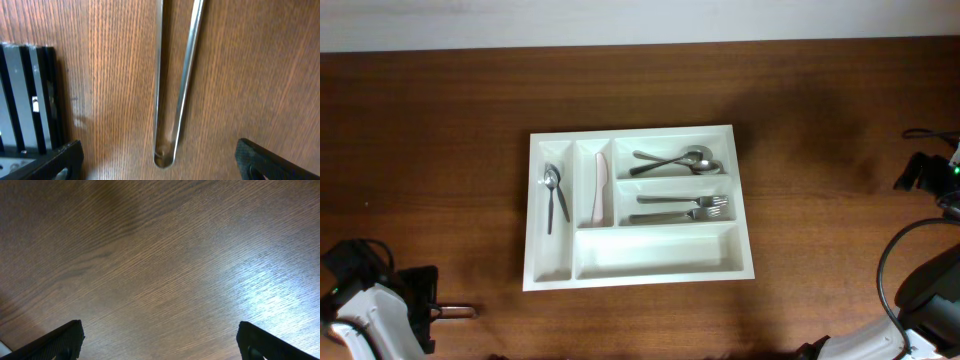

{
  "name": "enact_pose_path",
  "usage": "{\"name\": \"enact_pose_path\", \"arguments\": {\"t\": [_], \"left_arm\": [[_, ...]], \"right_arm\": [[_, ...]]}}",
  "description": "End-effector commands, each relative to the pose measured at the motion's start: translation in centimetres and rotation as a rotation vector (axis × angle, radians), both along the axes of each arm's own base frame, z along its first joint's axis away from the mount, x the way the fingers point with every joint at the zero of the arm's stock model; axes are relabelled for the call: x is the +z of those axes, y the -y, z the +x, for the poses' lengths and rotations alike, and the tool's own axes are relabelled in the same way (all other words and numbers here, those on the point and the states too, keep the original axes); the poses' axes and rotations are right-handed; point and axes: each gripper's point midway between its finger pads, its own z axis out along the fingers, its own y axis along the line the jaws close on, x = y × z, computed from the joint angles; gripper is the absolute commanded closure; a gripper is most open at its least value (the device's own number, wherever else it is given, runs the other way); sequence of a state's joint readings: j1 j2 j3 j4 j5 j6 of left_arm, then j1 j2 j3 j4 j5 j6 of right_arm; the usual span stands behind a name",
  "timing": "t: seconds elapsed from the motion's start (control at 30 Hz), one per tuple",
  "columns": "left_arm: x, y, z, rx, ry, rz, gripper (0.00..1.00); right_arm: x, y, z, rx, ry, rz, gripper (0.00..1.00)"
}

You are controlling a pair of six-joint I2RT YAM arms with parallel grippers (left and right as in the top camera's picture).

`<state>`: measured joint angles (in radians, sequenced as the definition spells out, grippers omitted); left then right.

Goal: Pack container
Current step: 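Move the left gripper down-left to the metal tongs on the table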

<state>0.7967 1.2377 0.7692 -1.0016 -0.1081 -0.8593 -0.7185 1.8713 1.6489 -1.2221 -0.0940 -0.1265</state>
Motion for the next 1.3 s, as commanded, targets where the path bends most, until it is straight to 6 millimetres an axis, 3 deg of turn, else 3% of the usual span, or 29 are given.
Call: {"name": "enact_pose_path", "arguments": {"t": [0.0, 0.2, 0.53, 0.67, 1.27], "left_arm": [[-0.1, -1.2, -0.4, 0.012, 0.005, 0.038, 0.01], [-0.4, -2.9, -0.3, 0.054, 0.024, 0.076, 0.01], [-4.9, -2.8, -0.4, 0.054, -0.082, -0.049, 0.01], [-5.8, -2.8, -0.4, 0.042, -0.099, -0.067, 0.01], [-5.9, -4.3, 0.8, -0.012, -0.058, -0.014, 0.01]], "right_arm": [[-0.2, 0.1, -0.1, -0.01, -0.004, 0.003, 0.01], [-0.2, 0.1, -0.1, -0.01, -0.004, 0.003, 0.01], [-0.2, 0.1, -0.1, -0.01, -0.004, 0.003, 0.01], [-0.2, 0.1, -0.1, -0.01, -0.004, 0.003, 0.01], [-0.2, 0.1, -0.1, -0.01, -0.004, 0.003, 0.01]]}}
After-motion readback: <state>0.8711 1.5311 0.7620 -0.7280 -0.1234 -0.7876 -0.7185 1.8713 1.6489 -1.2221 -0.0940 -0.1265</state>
